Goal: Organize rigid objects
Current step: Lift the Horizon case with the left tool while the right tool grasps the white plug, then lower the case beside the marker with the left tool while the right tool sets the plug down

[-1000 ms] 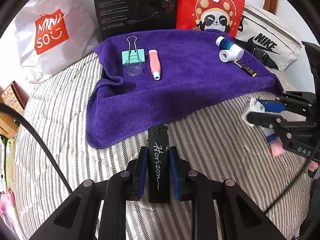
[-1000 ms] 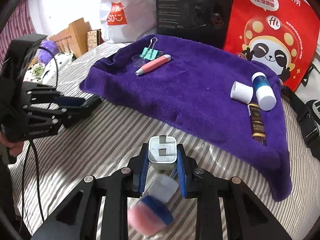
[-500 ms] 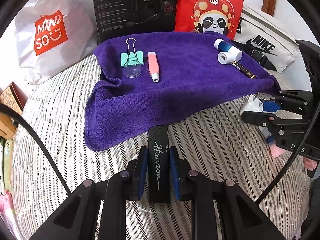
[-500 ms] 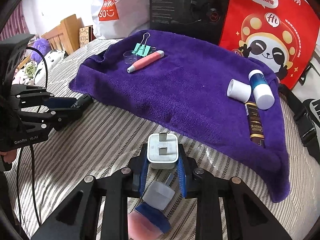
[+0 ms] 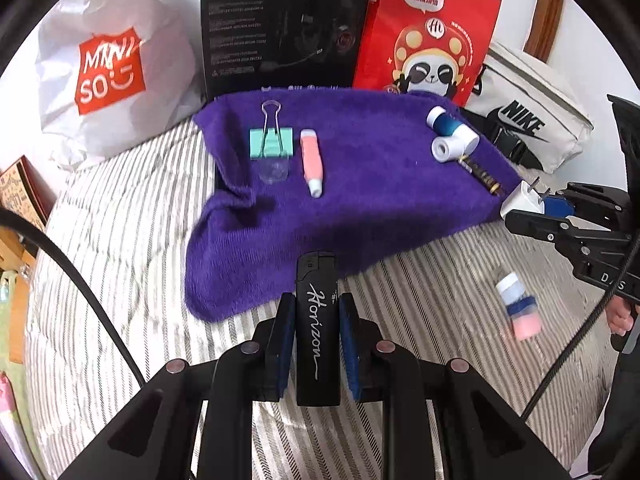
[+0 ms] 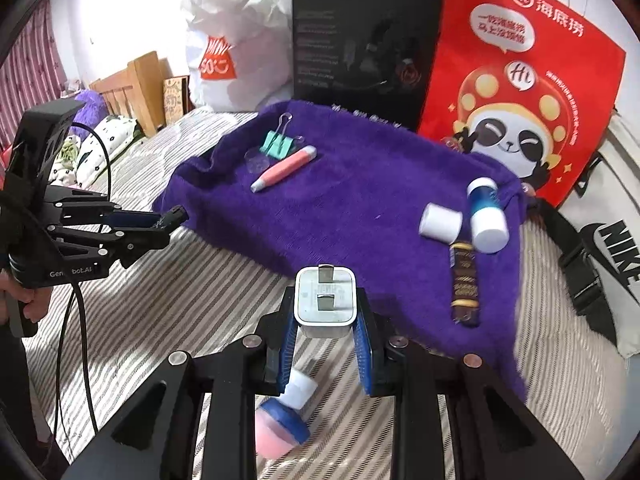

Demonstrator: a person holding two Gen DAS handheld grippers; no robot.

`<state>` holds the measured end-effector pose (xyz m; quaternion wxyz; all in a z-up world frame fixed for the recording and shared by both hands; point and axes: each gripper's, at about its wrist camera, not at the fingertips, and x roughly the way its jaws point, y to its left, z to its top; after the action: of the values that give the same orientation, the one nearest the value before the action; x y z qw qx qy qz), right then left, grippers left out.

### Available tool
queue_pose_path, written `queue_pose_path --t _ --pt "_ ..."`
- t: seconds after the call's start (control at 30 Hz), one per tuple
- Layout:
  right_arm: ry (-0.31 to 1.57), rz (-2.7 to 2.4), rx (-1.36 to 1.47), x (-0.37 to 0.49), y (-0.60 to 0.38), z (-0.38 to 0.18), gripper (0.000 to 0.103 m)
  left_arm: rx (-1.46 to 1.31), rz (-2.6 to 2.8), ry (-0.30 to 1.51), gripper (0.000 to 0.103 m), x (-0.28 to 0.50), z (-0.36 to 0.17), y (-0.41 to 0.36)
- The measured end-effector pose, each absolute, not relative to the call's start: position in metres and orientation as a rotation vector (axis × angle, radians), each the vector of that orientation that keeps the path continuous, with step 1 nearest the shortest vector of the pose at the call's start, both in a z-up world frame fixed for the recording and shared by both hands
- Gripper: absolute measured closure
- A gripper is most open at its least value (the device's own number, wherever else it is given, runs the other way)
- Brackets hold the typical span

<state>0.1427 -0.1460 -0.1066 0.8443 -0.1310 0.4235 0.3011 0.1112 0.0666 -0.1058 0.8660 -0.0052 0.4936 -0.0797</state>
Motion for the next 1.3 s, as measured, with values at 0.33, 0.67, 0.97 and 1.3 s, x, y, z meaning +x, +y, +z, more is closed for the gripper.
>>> queue_pose_path --t 0.33,0.67,0.97,1.3 --pt "0.872 0.605 -0.233 0.183 -0.156 -0.078 0.077 0.01 -0.188 1.012 0.082 0.144 -0.078 0.061" --pt "0.84 0.561 -0.178 0.232 -0.164 -0.059 0.077 0.019 -0.24 0.974 0.082 0.198 -0.052 0.05" --pt "0.87 0.505 -0.129 0.27 -0.171 -0.066 0.077 0.009 -0.28 0.95 0.082 0.243 -0.057 0.04" --pt "0.918 0.483 -0.101 0.3 -0.18 -0.094 0.077 0.016 -0.281 1.016 0.082 0.263 -0.089 0.039"
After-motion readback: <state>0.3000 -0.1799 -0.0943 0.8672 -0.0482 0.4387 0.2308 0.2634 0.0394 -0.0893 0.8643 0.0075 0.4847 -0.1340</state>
